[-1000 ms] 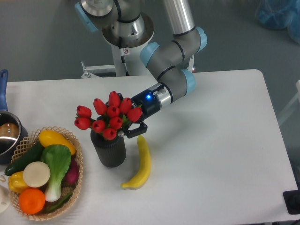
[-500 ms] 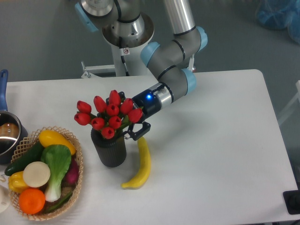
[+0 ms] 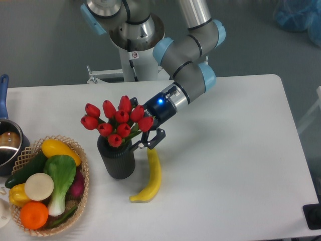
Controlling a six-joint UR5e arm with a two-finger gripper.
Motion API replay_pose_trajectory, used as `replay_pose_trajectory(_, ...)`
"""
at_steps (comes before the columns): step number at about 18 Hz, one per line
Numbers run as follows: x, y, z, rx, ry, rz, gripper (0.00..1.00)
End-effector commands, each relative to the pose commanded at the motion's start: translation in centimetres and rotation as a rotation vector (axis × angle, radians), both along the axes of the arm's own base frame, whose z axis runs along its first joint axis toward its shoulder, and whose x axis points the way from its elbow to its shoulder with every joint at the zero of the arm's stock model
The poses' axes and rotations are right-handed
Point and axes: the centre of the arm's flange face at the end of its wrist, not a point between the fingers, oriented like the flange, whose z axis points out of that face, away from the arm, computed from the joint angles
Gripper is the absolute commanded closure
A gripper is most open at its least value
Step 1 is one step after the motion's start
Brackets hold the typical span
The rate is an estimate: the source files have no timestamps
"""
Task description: Insert the flowers into the vase
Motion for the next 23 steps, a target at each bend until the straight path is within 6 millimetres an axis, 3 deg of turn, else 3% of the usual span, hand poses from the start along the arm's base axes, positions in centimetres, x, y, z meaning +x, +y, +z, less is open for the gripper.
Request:
replay_pose_trajectory(4,-2.6,-3.5,2.2,-0.173,0.129,0.089,0.0)
replay_pose_trajectory(6,-6.5,-6.4,3.7,-0.224,0.186,0.176,0.0)
replay_pose_trajectory(12,-14.7,-16.7,8.9,-0.363,0.324,0.434,0.0)
replay_pose_trajectory(14,-17.7,-20.4,11.7,-0.386,0.327,0.544,0.0)
replay_pose_trajectory(17,-19.6,-24.5,14.6,-0.482,0.377,0.654,0.0)
replay_pose_trajectory(19,-20.5,-26.9,15.3,-0.626,0.434,0.704,0.0)
replay_pose_trajectory(23,-19.1,-29.0,16.7,-0.919,0.517,0.677,0.0)
